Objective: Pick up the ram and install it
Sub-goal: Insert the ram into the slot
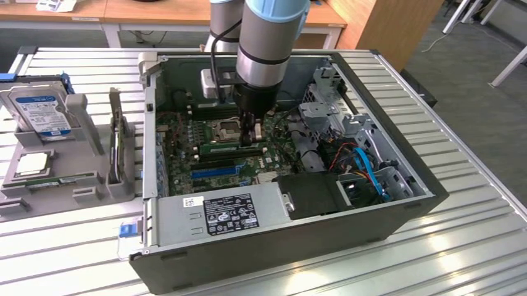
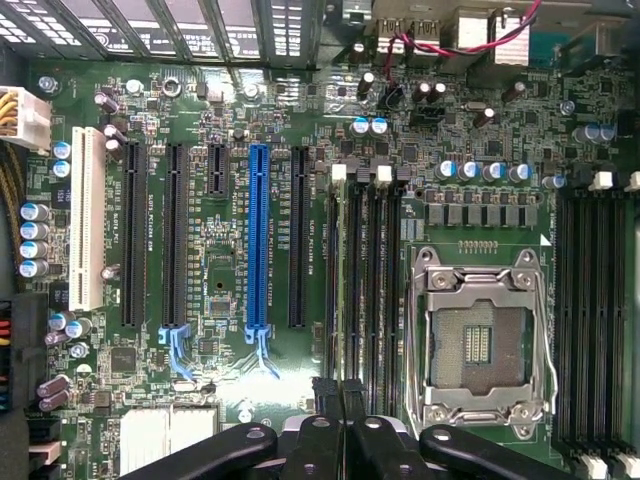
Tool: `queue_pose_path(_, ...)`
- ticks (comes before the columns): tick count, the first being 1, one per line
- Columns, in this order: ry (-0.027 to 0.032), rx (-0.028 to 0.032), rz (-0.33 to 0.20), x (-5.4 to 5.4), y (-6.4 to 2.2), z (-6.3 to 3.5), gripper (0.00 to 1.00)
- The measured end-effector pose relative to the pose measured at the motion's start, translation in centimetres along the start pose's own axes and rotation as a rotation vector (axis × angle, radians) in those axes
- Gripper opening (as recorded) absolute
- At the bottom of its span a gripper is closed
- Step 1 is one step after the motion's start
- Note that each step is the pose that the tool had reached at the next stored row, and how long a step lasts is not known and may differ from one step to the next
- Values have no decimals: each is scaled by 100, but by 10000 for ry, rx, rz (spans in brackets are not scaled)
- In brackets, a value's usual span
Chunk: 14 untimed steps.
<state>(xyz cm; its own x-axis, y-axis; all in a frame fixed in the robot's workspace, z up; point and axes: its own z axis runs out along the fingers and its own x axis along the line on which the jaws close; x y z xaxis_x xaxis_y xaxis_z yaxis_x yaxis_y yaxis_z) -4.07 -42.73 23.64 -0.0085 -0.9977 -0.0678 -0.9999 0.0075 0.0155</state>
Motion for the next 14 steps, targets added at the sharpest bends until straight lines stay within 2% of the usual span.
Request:
queue_pose_path(9,4,-1,-34,-1,0,4,11)
queue_pose_path(14,2,69,-38,0,1,4,11)
